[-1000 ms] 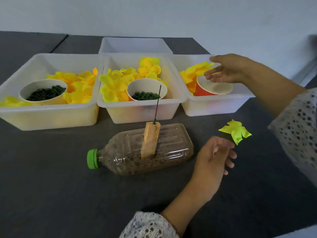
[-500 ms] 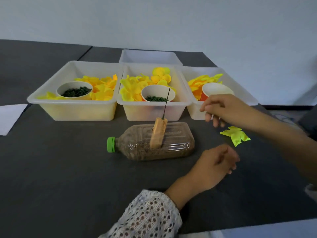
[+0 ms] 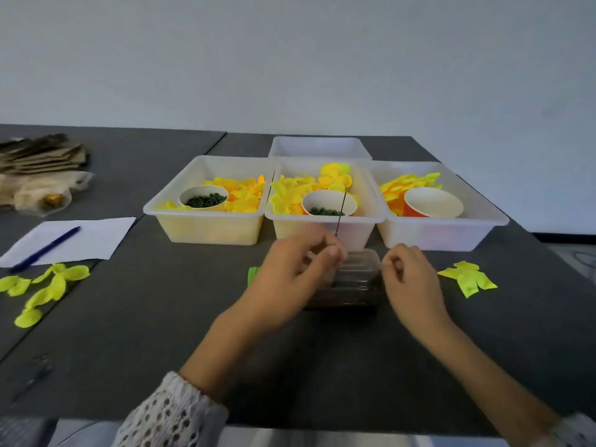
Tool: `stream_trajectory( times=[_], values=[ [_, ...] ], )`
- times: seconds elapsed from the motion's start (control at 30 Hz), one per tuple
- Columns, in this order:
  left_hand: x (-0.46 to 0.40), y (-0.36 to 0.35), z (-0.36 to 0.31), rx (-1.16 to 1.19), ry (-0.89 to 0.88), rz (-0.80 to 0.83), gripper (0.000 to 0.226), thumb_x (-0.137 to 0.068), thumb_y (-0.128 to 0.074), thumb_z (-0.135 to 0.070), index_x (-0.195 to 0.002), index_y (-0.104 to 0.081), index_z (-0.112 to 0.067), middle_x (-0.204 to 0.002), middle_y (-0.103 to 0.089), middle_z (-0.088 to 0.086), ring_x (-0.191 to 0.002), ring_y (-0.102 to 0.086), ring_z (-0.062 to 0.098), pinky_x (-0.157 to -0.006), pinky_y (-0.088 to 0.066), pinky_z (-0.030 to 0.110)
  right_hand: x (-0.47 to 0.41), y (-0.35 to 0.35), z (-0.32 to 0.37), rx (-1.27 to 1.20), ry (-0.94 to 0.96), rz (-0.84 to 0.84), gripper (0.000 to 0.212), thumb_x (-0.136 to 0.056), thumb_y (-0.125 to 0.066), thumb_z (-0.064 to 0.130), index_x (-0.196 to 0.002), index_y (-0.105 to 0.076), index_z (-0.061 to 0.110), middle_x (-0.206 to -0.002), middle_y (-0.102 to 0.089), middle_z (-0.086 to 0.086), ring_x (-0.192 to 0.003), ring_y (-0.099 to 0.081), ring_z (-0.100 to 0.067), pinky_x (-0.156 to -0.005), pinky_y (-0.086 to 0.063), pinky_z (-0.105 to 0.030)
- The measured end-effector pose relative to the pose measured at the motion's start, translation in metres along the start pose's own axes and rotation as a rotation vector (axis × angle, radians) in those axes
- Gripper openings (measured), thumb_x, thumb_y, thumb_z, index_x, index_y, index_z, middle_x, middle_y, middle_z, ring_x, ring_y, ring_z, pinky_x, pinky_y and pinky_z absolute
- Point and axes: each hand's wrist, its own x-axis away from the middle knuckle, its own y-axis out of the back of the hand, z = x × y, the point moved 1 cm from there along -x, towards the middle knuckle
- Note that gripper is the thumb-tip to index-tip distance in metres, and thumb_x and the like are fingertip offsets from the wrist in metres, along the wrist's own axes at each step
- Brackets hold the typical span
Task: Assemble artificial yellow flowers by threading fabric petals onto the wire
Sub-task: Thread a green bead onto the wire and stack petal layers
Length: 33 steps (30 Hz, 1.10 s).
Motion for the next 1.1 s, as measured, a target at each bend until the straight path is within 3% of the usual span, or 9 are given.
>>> stream_trajectory(
  times=[0.07,0.17,0.27,0.33,0.5,0.63,0.77,0.87,1.1],
  values=[
    [0.001,0.013,0.019,-0.455,0.010,-0.011,0.016,-0.097,-0.050,-0.036,-0.105,-0.061,-0.026,-0.106,-0.062,-0.010,-0.104,-0.056,0.014,-0.087,-0.045,0.034,0.005,-0.013,0.013,0.001,0.140,-0.080,0.007,-0.094,-0.052,0.020,-0.088,-0.055,0.021,-0.090,-0.050,0.006,-0.086,-0.048,-0.014,-0.064,-0.036,-0.022],
    [0.006,0.010,0.050,-0.954,0.302,0.228,0.060,-0.092,-0.047,-0.061,-0.140,-0.039,-0.027,-0.141,-0.043,-0.005,-0.134,-0.033,0.022,-0.106,-0.031,0.042,0.002,-0.034,0.034,0.047,0.165,-0.047,0.029,-0.094,-0.048,0.043,-0.110,-0.060,0.021,-0.110,-0.056,0.004,-0.106,-0.046,-0.017,-0.086,-0.039,-0.033],
    [0.011,0.000,0.070,-0.922,0.404,0.333,0.092,-0.085,-0.044,-0.076,-0.153,-0.014,-0.022,-0.153,-0.032,0.000,-0.140,-0.031,0.025,-0.111,-0.027,0.048,-0.006,-0.052,0.051,0.245,0.123,0.012,0.046,-0.090,-0.046,0.059,-0.118,-0.055,0.023,-0.118,-0.056,0.004,-0.113,-0.044,-0.020,-0.092,-0.034,-0.036],
    [0.011,-0.002,0.075,-0.892,0.388,0.310,0.098,-0.083,-0.045,-0.078,-0.154,-0.011,-0.021,-0.153,-0.032,0.001,-0.137,-0.038,0.025,-0.109,-0.030,0.047,-0.013,-0.058,0.057,0.261,0.105,0.011,0.042,-0.091,-0.050,0.054,-0.117,-0.053,0.020,-0.118,-0.057,0.002,-0.113,-0.045,-0.021,-0.091,-0.037,-0.036],
    [0.013,-0.004,0.078,-0.859,0.383,0.297,0.100,-0.082,-0.049,-0.076,-0.155,-0.011,-0.020,-0.153,-0.032,0.001,-0.135,-0.040,0.023,-0.108,-0.030,0.046,-0.019,-0.060,0.059,0.030,0.155,0.013,0.015,-0.091,-0.062,0.028,-0.096,-0.051,0.018,-0.104,-0.056,0.001,-0.103,-0.046,-0.016,-0.079,-0.034,-0.024],
    [0.013,-0.004,0.079,-0.850,0.389,0.291,0.100,-0.081,-0.050,-0.076,-0.154,-0.011,-0.020,-0.153,-0.031,0.001,-0.135,-0.040,0.024,-0.109,-0.030,0.047,-0.024,-0.055,0.055,-0.087,0.208,0.057,0.023,-0.084,-0.071,0.022,-0.081,-0.048,0.018,-0.087,-0.049,0.008,-0.088,-0.041,-0.009,-0.068,-0.023,-0.016],
    [0.015,-0.004,0.081,-0.845,0.363,0.260,0.099,-0.081,-0.048,-0.077,-0.153,-0.013,-0.021,-0.152,-0.032,0.001,-0.134,-0.042,0.024,-0.108,-0.031,0.048,-0.034,-0.050,0.050,-0.146,0.250,0.142,0.024,-0.080,-0.076,0.024,-0.080,-0.052,0.018,-0.080,-0.050,0.013,-0.081,-0.046,-0.008,-0.066,-0.033,-0.016],
    [0.016,-0.004,0.083,-0.849,0.346,0.252,0.099,-0.080,-0.047,-0.078,-0.153,-0.014,-0.021,-0.151,-0.033,0.001,-0.133,-0.042,0.024,-0.106,-0.034,0.049,-0.042,-0.049,0.046,-0.179,0.281,0.200,0.024,-0.078,-0.078,0.024,-0.079,-0.054,0.017,-0.079,-0.054,0.012,-0.076,-0.051,-0.009,-0.069,-0.043,-0.027],
    [0.017,-0.003,0.087,-0.828,0.340,0.243,0.099,-0.076,-0.044,-0.081,-0.152,-0.014,-0.024,-0.150,-0.032,-0.001,-0.133,-0.042,0.023,-0.104,-0.034,0.048,-0.053,-0.050,0.041,-0.179,0.368,0.271,0.027,-0.076,-0.079,0.026,-0.080,-0.054,0.020,-0.077,-0.055,0.012,-0.071,-0.050,0.002,-0.063,-0.036,-0.012]
  ],
)
